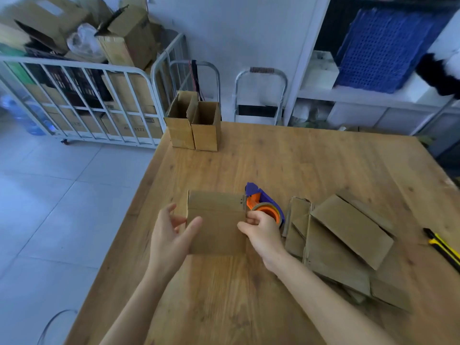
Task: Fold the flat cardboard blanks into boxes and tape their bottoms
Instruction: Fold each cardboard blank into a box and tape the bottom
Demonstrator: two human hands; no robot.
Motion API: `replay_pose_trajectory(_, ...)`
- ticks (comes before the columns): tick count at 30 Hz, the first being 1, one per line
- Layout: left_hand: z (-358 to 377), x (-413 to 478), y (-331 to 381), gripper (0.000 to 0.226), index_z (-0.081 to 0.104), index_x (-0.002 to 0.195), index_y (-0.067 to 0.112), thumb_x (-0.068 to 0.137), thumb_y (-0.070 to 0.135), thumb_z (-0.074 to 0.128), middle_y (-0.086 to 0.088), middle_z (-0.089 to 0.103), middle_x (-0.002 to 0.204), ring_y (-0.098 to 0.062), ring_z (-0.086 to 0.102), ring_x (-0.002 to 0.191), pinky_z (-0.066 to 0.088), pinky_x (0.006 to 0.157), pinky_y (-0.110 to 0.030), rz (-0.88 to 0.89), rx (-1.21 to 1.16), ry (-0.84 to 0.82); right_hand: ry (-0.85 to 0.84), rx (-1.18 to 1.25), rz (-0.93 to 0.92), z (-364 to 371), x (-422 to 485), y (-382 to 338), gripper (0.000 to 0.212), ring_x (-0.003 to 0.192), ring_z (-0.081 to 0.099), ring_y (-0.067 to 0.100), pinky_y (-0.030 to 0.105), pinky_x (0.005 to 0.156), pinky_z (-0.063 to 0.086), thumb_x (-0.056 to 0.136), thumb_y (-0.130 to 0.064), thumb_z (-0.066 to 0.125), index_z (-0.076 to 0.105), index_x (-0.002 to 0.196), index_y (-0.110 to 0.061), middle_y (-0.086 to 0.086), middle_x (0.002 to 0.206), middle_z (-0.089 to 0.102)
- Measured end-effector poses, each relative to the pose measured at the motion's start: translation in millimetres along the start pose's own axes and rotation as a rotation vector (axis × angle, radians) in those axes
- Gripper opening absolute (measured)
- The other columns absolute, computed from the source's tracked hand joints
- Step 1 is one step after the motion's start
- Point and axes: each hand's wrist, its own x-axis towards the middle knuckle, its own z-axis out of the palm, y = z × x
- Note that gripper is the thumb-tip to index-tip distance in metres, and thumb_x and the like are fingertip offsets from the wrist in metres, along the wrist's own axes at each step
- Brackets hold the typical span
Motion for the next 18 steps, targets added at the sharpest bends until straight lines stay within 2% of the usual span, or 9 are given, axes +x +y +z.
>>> replay_pose_trajectory(2, 2.8, -6.3, -8.4, 0.080, 0.027, 0.145, 0.021, 0.081, 0.037, 0.073, 0.009, 0.052, 0.116, -0.003, 0.049, 0.102, 0.042, 0.084, -0.022, 0.147, 0.192, -0.027, 0.057, -0.164, -0.110, 5.0, -2.7, 11.4, 0.037, 0.100, 0.057, 0.005, 0.017, 0.078, 0.048, 0.084, -0.017, 0.069, 0.053, 0.118, -0.021, -0.009, 0.108, 0.059)
replay_pose_trajectory(4, 7.8, -10.7, -22.1, 0.087, 0.018, 0.147, 0.026, 0.080, 0.035, 0.074, 0.016, 0.045, 0.125, -0.001, 0.044, 0.111, 0.040, 0.100, -0.033, 0.233, 0.299, -0.095, 0.062, -0.334, -0.185, 8.4, -5.7, 21.3, 0.038, 0.102, 0.055, 0.006, 0.018, 0.081, 0.048, 0.084, -0.021, 0.070, 0.052, 0.117, -0.022, -0.008, 0.113, 0.056)
replay_pose_trajectory(6, 10.1, -14.7, -33.7, 0.092, 0.009, 0.150, 0.027, 0.082, 0.037, 0.070, 0.011, 0.045, 0.136, -0.007, 0.044, 0.122, 0.035, 0.110, -0.045, 0.222, 0.358, -0.127, 0.010, -0.416, -0.201, 8.9, -8.3, 28.1, 0.033, 0.103, 0.055, 0.007, 0.015, 0.078, 0.046, 0.085, -0.023, 0.069, 0.053, 0.114, -0.021, -0.007, 0.113, 0.054)
replay_pose_trajectory(8, 10.4, -18.1, -41.1, 0.092, 0.003, 0.152, 0.025, 0.086, 0.038, 0.066, 0.001, 0.044, 0.141, -0.015, 0.043, 0.128, 0.034, 0.111, -0.048, 0.170, 0.442, -0.112, -0.023, -0.467, -0.240, 6.6, -10.7, 30.1, 0.027, 0.103, 0.054, 0.007, 0.012, 0.077, 0.045, 0.087, -0.023, 0.068, 0.054, 0.110, -0.021, -0.005, 0.113, 0.053)
replay_pose_trajectory(11, 8.2, -18.2, -43.2, 0.090, 0.009, 0.153, 0.020, 0.085, 0.038, 0.066, -0.003, 0.040, 0.142, -0.021, 0.039, 0.130, 0.034, 0.112, -0.044, 0.191, 0.579, -0.058, 0.026, -0.498, -0.343, 2.9, -9.3, 24.1, 0.034, 0.107, 0.051, 0.007, 0.014, 0.083, 0.046, 0.085, -0.022, 0.069, 0.050, 0.113, -0.021, -0.006, 0.116, 0.049)
replay_pose_trajectory(14, 1.4, -9.7, -47.1, 0.090, 0.022, 0.150, 0.016, 0.079, 0.038, 0.073, -0.009, 0.043, 0.138, -0.028, 0.041, 0.129, 0.034, 0.110, -0.051, 0.301, 0.806, -0.025, 0.081, -0.608, -0.482, -4.7, 0.3, 10.0, 0.056, 0.117, 0.043, 0.008, 0.013, 0.091, 0.038, 0.083, -0.024, 0.072, 0.043, 0.130, -0.020, -0.006, 0.127, 0.042)
replay_pose_trajectory(18, -7.2, 1.6, -50.8, 0.089, 0.025, 0.149, 0.017, 0.078, 0.043, 0.072, -0.011, 0.038, 0.145, -0.031, 0.028, 0.140, 0.025, 0.115, -0.054, 0.332, 0.969, -0.088, -0.060, -0.852, -0.565, -13.8, 21.7, -9.9, 0.072, 0.134, 0.031, 0.017, 0.028, 0.106, 0.037, 0.081, -0.031, 0.071, 0.033, 0.142, -0.023, -0.001, 0.144, 0.029)
